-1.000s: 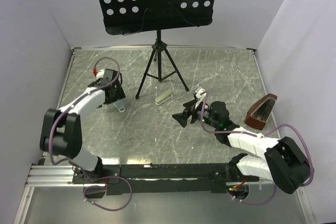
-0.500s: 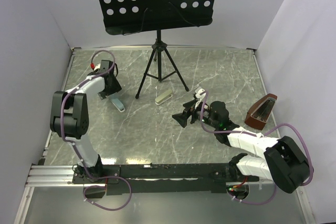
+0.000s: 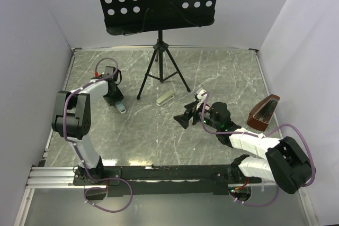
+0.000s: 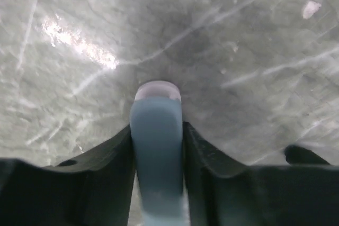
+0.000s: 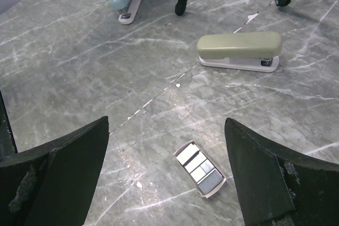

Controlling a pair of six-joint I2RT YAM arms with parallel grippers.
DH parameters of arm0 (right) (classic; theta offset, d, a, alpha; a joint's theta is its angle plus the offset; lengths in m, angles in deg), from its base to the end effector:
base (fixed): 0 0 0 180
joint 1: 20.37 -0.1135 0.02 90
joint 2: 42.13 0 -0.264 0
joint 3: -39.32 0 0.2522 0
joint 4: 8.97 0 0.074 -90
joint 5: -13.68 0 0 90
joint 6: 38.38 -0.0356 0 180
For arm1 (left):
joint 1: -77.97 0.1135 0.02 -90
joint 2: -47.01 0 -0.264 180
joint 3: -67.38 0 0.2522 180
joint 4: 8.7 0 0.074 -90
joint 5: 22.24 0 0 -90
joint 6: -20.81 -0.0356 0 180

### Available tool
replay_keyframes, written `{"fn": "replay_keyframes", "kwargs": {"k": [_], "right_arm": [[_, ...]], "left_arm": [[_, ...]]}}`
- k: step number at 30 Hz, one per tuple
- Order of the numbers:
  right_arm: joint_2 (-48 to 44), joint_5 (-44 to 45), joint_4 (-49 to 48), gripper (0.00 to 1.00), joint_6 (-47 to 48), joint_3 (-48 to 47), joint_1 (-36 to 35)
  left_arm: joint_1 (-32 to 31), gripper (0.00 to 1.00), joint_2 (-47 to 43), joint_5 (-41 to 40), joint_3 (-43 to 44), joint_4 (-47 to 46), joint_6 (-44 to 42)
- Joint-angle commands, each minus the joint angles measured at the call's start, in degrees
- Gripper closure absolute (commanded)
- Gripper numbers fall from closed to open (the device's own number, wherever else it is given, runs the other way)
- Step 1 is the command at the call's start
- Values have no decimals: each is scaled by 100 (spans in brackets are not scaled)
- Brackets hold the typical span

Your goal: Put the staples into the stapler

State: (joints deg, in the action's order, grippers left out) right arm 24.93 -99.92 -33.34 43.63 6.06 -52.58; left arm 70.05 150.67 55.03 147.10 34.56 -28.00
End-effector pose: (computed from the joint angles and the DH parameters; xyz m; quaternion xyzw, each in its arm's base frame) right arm 0.1886 0.1356 0.1989 -0.2859 0.7024 0.3640 0.5408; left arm 0.3527 -0.0411 0.1675 -0.2999 0.9272 0.0172 0.2238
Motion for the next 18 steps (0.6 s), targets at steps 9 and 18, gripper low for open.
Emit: {"fn": "replay_keyframes", "kwargs": {"k": [9, 18], "right_arm": [[-1, -66, -212, 4, 69, -167, 39], [70, -102, -212, 4, 69, -194, 48]], "left_arm": [[-605, 71, -1619, 517, -1198, 109, 1477], [-2107, 68, -2192, 166, -1621, 65, 3603]]}}
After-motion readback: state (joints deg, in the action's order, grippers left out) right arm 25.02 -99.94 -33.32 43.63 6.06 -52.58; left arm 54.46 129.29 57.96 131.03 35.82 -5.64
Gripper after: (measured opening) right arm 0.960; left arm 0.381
